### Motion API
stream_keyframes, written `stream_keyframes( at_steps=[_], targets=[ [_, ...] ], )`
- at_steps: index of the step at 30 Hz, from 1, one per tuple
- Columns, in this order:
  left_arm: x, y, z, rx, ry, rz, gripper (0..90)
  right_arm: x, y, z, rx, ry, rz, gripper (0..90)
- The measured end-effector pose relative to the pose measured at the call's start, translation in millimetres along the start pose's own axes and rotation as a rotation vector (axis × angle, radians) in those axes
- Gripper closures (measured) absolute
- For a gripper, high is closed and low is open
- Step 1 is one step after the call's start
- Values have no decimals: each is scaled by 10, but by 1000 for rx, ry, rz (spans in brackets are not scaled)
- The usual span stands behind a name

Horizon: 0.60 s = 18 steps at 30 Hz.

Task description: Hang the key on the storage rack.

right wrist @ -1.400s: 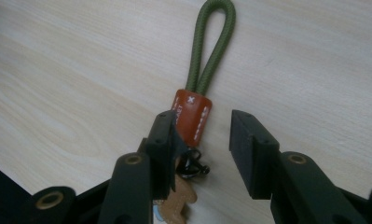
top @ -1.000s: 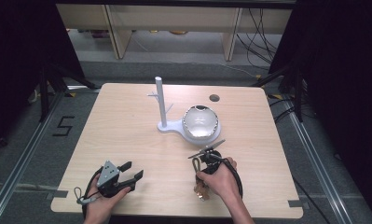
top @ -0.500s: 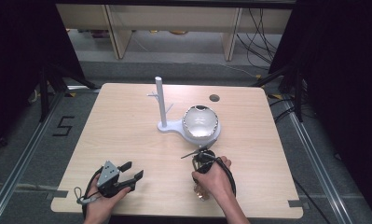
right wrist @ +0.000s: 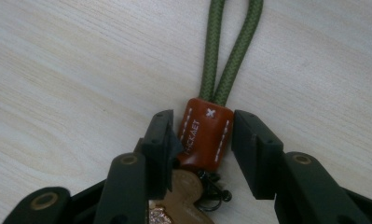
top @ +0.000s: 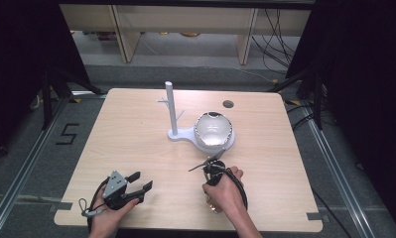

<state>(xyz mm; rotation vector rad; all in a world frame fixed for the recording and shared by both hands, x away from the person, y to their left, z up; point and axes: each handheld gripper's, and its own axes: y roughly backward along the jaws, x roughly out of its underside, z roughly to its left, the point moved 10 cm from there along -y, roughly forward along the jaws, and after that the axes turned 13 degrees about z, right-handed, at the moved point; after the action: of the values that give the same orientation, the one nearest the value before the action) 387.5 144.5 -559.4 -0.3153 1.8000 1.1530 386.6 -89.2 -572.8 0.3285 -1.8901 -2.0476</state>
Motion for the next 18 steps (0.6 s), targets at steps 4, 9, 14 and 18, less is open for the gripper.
stream_keyframes(
  at_steps=[4,9,14,18],
  targets=[
    [2,-1,-5,5,15,0,388,6,1,-6,2,12,2,623],
    [3,-4,-8,10,22,-2,388,-2,-18,-26,21,50,-6,667],
    [-6,-3,0,12,9,-10,388,-1,-19,-60,50,67,-12,677],
    [-5,-7,-8,16,23,-12,389,18,10,-5,17,42,-25,680]
  ],
)
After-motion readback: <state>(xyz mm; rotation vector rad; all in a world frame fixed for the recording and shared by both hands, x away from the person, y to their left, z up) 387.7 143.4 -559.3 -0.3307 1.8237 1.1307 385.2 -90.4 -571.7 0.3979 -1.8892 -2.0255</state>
